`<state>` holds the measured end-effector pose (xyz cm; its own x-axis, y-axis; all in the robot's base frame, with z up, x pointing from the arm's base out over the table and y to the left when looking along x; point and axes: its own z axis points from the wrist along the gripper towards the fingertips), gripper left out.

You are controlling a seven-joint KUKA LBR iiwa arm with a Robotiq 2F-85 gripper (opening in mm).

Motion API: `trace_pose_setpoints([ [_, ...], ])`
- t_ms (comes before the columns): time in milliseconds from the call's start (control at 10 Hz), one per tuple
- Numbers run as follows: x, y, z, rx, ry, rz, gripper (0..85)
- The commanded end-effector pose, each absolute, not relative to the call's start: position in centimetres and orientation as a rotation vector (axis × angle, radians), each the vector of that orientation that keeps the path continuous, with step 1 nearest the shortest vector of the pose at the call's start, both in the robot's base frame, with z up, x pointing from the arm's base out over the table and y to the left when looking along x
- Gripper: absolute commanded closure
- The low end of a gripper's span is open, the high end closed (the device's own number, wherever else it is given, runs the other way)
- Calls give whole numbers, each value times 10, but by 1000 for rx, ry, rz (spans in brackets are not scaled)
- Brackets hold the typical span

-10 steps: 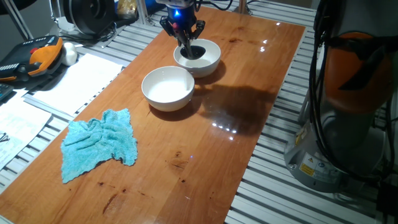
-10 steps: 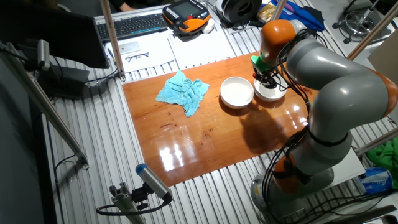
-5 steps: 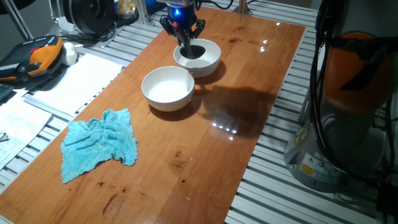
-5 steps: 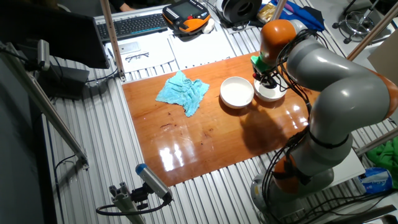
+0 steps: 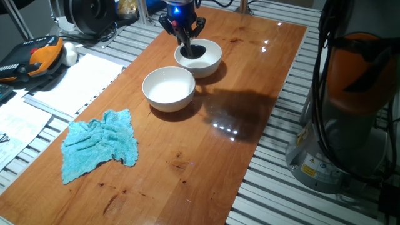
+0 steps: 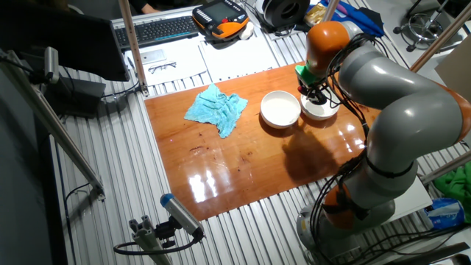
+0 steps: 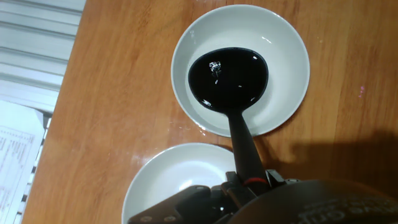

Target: Scoop water with a large spoon from one bowl to another

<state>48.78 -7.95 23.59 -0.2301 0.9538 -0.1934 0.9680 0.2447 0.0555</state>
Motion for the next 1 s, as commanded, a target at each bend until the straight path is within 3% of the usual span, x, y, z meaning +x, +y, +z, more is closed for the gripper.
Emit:
trace_pose_setpoints([
  [0,488,-78,237,1817,2321,-113,850],
  [900,490,-56,253,1792,2323,-109,850],
])
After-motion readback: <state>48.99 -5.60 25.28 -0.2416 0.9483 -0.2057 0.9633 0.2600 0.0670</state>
